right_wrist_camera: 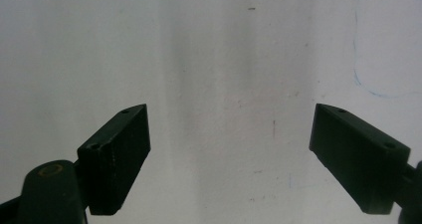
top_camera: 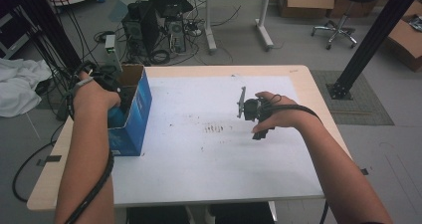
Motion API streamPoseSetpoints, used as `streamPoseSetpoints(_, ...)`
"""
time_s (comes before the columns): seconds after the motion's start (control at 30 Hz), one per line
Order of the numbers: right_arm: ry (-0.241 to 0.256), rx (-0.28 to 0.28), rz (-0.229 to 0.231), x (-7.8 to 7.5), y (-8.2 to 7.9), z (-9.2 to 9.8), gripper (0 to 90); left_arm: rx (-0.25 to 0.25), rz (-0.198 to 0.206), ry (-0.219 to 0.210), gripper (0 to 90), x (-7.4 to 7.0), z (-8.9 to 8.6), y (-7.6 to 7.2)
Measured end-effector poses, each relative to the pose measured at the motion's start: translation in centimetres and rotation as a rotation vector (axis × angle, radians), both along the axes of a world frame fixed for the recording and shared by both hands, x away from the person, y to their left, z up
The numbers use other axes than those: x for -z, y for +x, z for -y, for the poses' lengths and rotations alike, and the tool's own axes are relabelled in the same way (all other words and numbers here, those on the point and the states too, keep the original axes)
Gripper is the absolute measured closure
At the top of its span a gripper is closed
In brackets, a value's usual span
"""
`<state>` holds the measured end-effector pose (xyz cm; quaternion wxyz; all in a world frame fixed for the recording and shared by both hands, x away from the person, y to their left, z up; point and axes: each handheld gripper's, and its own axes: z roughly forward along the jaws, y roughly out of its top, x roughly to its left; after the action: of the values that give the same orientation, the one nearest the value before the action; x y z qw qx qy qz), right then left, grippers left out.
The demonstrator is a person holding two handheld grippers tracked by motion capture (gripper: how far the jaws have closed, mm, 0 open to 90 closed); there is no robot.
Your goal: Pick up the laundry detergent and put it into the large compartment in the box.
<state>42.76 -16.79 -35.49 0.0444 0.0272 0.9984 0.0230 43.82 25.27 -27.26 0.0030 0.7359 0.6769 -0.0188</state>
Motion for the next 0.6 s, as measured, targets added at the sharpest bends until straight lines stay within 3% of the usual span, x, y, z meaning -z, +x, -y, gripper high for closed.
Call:
streamPoseSetpoints(0.3, -0.002, 0.001, -0.001, 0.0, 0.0, -0.1, 16.6, 0.010, -0.011, 0.016, 38.3, 1.5, -0.1, 0.1)
streamPoseSetpoints(0.33, -0.002, 0.001, -0.002, 0.0, 0.0, 0.0, 16.6, 0.006, 0.003, 0.014, 38.4, 1.7, -0.2, 0.0)
streamPoseSetpoints(0.6, -0.002, 0.002, 0.000, 0.0, -0.1, 0.0, 16.6, 0.005, -0.009, 0.032, 38.2, 1.8, 0.2, 0.0)
